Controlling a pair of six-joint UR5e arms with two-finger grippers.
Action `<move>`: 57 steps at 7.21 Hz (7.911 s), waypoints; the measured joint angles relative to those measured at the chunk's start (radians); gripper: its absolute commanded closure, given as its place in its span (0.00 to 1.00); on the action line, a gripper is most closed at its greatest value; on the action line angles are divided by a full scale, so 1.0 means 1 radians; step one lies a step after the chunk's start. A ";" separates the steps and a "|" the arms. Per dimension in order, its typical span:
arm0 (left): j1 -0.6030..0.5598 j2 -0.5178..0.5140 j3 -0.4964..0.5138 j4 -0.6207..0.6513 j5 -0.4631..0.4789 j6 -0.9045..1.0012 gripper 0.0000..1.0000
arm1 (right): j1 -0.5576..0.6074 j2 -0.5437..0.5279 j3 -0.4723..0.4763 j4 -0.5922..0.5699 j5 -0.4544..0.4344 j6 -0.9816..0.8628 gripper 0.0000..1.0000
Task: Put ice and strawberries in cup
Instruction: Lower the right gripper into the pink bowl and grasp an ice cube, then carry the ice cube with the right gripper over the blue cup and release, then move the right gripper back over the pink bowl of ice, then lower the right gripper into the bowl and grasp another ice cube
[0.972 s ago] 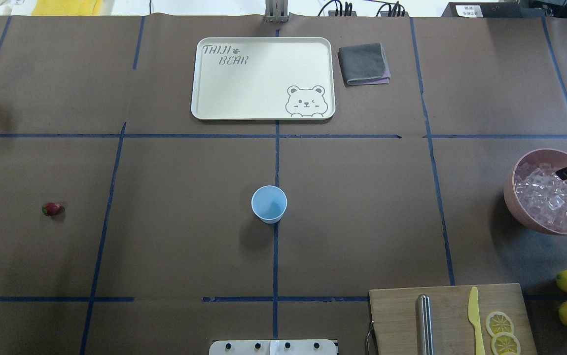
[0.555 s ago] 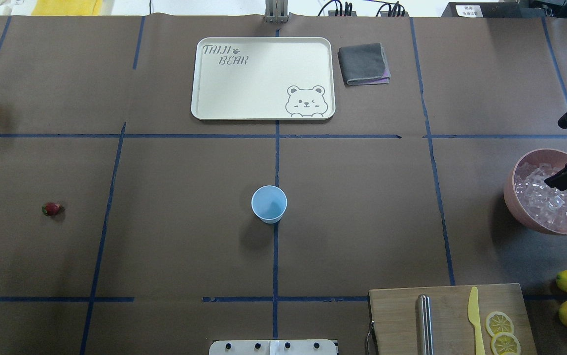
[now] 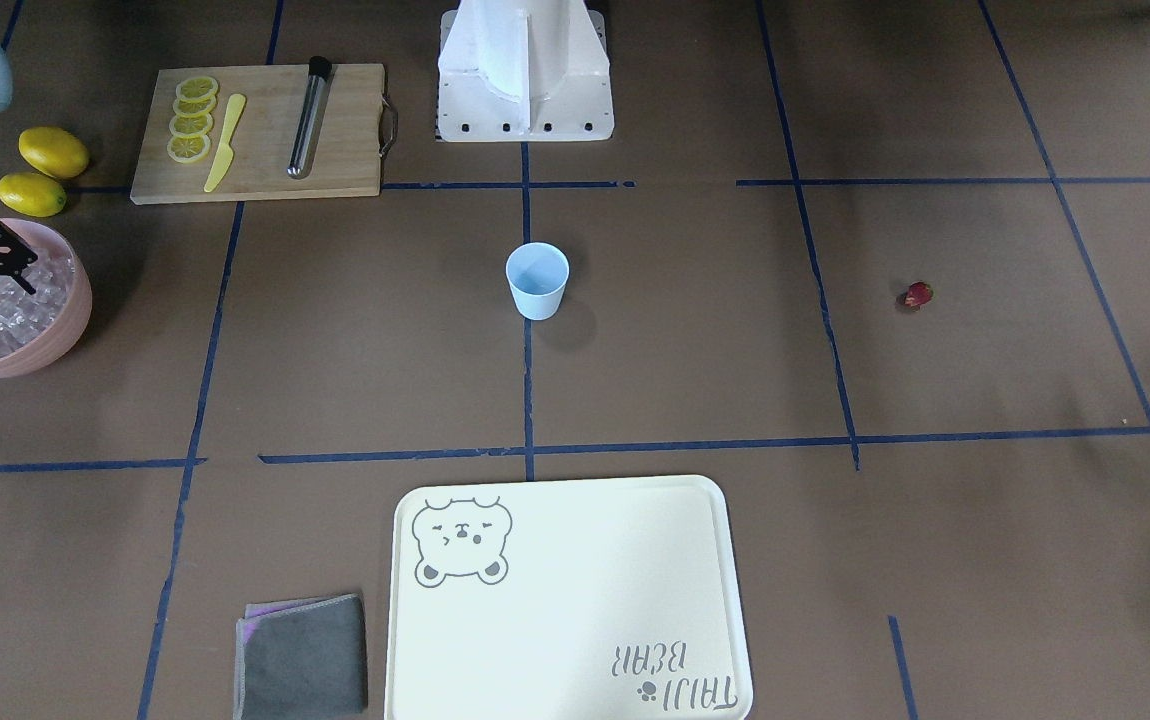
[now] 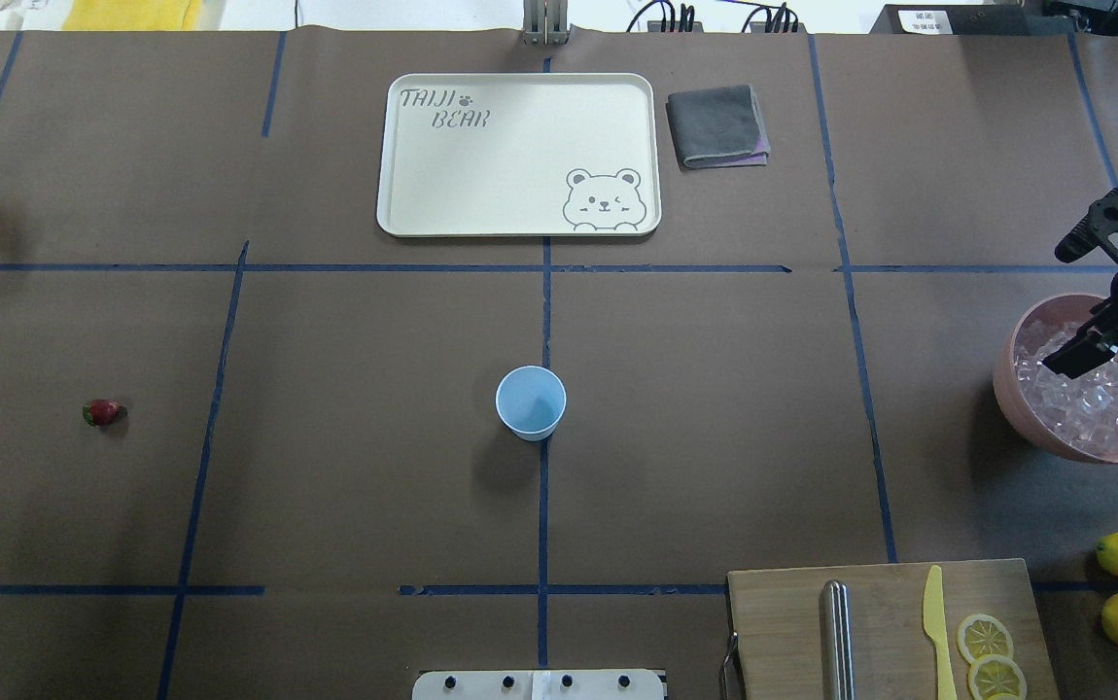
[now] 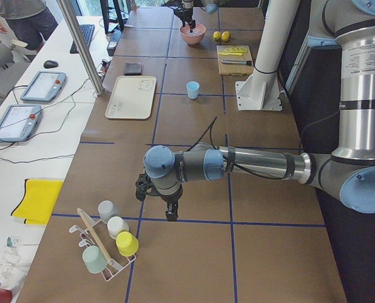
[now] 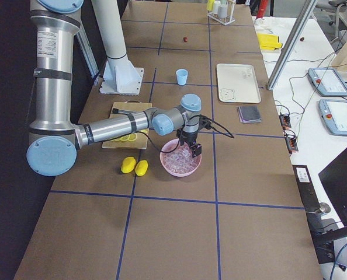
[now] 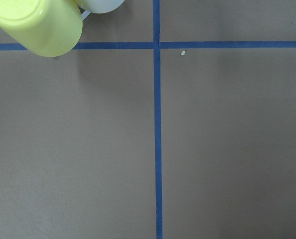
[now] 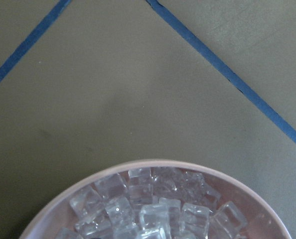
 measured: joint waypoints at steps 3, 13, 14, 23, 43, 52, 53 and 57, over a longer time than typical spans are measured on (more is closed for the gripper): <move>0.003 0.000 0.000 0.000 0.000 0.000 0.00 | -0.003 -0.001 0.001 -0.003 0.009 -0.001 0.20; 0.003 0.000 0.000 0.000 0.000 0.000 0.00 | 0.052 -0.012 0.030 -0.014 0.038 0.040 0.97; 0.003 0.000 0.000 0.000 0.000 0.000 0.00 | 0.088 -0.005 0.046 -0.014 0.060 0.132 0.97; 0.003 -0.007 -0.016 0.000 0.000 0.000 0.00 | -0.331 0.628 0.145 -0.398 -0.171 1.089 0.97; 0.009 -0.008 -0.013 -0.002 -0.056 0.000 0.00 | -0.046 0.206 0.154 -0.173 0.003 0.517 0.01; 0.009 -0.001 -0.020 0.000 -0.058 0.000 0.00 | 0.063 -0.110 0.058 0.127 0.002 0.602 0.16; 0.009 0.000 -0.020 0.000 -0.058 0.000 0.00 | 0.062 -0.110 0.051 0.127 -0.005 0.621 0.20; 0.009 0.000 -0.020 0.000 -0.059 0.000 0.00 | 0.056 -0.158 0.022 0.225 -0.012 0.661 0.23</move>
